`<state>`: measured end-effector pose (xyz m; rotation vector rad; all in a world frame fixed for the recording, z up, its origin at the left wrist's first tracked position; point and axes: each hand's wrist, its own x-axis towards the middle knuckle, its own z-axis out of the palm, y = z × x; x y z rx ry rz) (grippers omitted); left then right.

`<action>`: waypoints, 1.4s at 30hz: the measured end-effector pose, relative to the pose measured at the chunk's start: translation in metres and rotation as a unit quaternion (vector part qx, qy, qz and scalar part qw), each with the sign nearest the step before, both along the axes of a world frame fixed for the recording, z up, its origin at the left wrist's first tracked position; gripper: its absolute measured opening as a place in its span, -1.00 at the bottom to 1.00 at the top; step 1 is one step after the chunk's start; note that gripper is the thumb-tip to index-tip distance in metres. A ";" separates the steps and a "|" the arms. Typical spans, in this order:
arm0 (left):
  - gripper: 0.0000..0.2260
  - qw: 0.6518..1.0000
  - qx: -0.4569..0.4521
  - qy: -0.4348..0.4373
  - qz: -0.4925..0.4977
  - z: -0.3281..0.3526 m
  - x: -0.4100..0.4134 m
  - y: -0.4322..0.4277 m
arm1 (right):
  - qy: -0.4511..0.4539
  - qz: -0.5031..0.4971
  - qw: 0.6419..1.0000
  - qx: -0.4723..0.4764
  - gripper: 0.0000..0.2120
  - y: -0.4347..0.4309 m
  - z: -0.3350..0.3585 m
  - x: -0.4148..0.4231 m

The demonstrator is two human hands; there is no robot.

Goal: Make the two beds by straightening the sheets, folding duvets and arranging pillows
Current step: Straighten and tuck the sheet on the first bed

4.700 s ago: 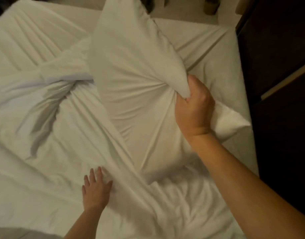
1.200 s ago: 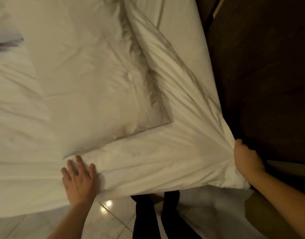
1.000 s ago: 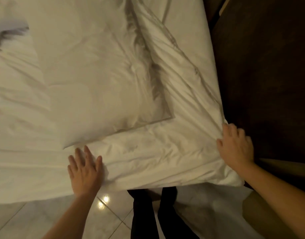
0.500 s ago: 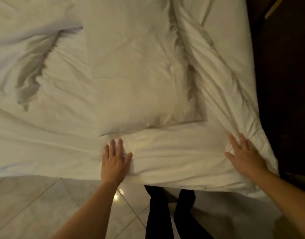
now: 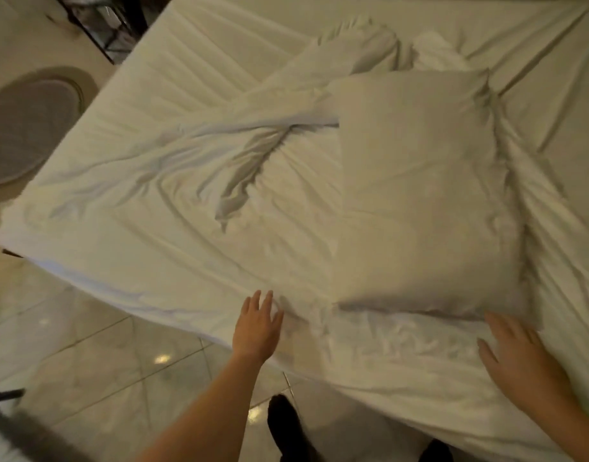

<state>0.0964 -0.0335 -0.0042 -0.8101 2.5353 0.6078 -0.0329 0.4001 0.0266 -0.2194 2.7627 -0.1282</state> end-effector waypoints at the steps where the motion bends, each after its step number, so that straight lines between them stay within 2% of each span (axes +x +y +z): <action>1: -0.47 1.000 0.000 0.000 -0.003 0.002 0.002 -0.025 | 0.016 0.015 1.000 0.006 -0.54 -0.027 0.004 0.000; 3: -0.47 1.000 -0.003 0.004 0.000 0.004 0.008 -0.074 | 0.031 0.054 0.998 0.005 -0.51 -0.078 0.009 -0.003; 8: -0.46 1.000 -0.003 0.006 0.024 0.005 0.035 -0.207 | 0.034 0.066 0.997 -0.036 -0.44 -0.218 0.025 0.005; 11: -0.46 0.999 -0.008 0.008 0.038 0.010 0.048 -0.276 | 0.000 0.071 0.996 -0.052 -0.44 -0.294 0.022 0.008; 21: -0.45 0.995 0.005 0.023 0.099 0.007 0.062 -0.442 | -0.054 0.131 0.989 -0.044 -0.44 -0.494 0.004 -0.010; 28: -0.45 0.988 0.015 0.029 0.151 0.022 0.061 -0.565 | -0.082 0.128 0.988 -0.019 -0.42 -0.613 -0.009 -0.032; 36: -0.46 0.969 0.043 0.071 0.234 0.016 0.088 -0.746 | -0.098 0.151 0.983 -0.026 -0.41 -0.798 -0.024 -0.013; 42: -0.45 0.965 0.078 0.060 0.244 -0.007 0.098 -0.881 | -0.130 0.089 0.987 -0.036 -0.38 -0.921 -0.042 0.028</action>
